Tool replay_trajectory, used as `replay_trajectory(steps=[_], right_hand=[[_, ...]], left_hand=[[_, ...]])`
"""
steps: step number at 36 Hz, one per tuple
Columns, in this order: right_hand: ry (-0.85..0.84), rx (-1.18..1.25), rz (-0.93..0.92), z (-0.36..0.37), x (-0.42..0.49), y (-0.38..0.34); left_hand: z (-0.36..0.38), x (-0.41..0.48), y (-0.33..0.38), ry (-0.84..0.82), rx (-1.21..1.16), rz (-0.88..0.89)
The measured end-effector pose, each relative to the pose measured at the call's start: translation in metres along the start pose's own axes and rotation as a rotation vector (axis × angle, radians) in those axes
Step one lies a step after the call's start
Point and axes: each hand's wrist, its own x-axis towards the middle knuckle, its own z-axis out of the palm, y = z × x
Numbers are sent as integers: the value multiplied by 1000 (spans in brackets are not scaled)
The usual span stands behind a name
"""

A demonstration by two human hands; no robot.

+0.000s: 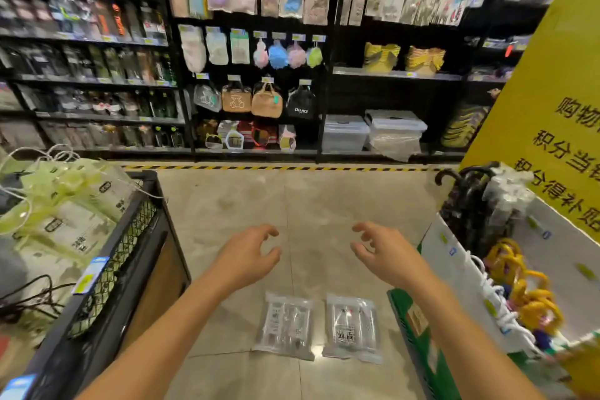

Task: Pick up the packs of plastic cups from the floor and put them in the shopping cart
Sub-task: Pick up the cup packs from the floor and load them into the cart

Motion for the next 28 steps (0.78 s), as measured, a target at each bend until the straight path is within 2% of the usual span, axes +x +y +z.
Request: replay_trajectory(steps=[5, 9, 17, 22, 28], right_hand=[[10, 10, 25, 9, 55, -2], [-13, 31, 54, 23, 93, 9], [-89, 117, 107, 76, 176, 56], [-168, 179, 141, 140, 231, 93], [-286, 239, 198, 256, 294, 144]], left_hand=[[-3, 62, -21, 15, 4, 37], [9, 105, -34, -32, -19, 38], [65, 188, -61, -96, -83, -17], [117, 233, -96, -143, -157, -103], [213, 282, -161, -206, -205, -222]])
